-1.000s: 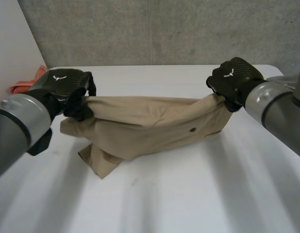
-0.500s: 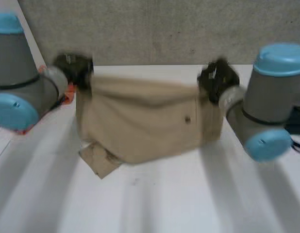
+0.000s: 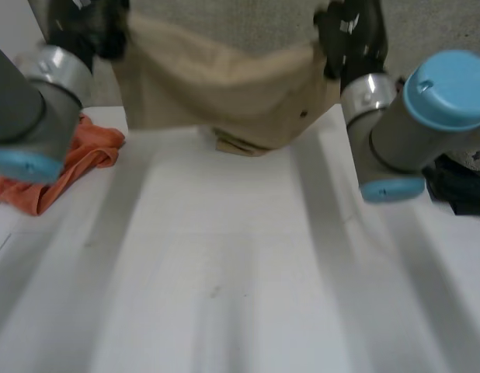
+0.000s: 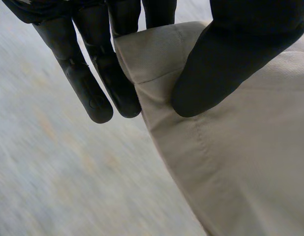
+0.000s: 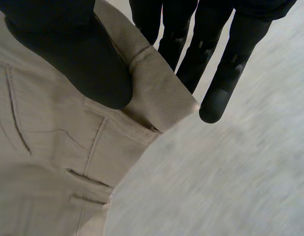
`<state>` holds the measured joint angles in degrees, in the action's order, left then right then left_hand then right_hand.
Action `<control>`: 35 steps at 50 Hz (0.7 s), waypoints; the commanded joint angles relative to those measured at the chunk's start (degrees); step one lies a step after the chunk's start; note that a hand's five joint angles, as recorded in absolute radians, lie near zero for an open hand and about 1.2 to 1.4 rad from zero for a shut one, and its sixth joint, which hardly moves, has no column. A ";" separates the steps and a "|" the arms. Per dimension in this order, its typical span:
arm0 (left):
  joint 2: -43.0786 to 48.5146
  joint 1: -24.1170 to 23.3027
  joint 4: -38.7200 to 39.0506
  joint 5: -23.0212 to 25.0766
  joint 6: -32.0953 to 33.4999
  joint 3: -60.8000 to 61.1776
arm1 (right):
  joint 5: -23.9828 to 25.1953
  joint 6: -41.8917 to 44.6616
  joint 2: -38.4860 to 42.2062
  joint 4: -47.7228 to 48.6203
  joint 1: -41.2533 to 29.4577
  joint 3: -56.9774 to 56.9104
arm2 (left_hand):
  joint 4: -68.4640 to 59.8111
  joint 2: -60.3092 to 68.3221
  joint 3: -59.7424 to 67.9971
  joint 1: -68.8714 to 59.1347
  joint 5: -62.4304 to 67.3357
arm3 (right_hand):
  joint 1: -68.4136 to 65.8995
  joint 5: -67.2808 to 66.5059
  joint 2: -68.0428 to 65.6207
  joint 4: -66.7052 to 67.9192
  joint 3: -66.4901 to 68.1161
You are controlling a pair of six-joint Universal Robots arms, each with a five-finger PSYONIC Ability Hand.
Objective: Fold the laundry.
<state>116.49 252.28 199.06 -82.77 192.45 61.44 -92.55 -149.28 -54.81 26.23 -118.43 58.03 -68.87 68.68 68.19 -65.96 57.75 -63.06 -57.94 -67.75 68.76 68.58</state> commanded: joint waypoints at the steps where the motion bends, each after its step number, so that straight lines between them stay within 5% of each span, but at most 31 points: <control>1: 1.37 -3.46 -3.41 1.47 1.08 15.98 | 0.97 4.08 0.85 -9.78 1.45 10.17 | -11.13 11.32 11.81 -14.04 12.25 | -16.94 -12.06 -12.25 11.24 11.42; 13: -8.81 -9.78 -24.84 -4.68 9.95 32.60 | 8.79 10.41 -7.93 -30.77 4.70 24.93 | -11.13 11.32 11.81 -14.04 12.25 | -16.94 -12.06 -12.25 11.24 11.42; 20: -19.19 -14.00 -45.49 -7.15 17.16 38.32 | 8.44 26.37 -18.03 -51.33 8.21 38.01 | -11.13 11.32 11.81 -14.04 12.25 | -16.94 -12.06 -12.25 11.24 11.42; 24: -20.07 -15.85 -55.43 -6.88 19.45 38.67 | 9.93 31.86 -22.00 -51.46 9.36 41.81 | -11.13 11.32 11.81 -14.04 12.25 | -16.94 -12.06 -12.25 11.24 11.42; 35: -9.72 -14.19 -45.71 -11.62 17.70 29.29 | 9.76 22.21 -16.22 -45.57 6.11 39.81 | -11.13 11.32 11.81 -14.04 12.25 | -16.94 -12.06 -12.25 11.24 11.42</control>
<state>100.09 236.46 146.14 -90.97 211.33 96.37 -81.90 -120.96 -75.89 -22.81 -110.79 100.46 -68.88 68.72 68.20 -65.96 57.75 -63.06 -57.94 -68.39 68.76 68.59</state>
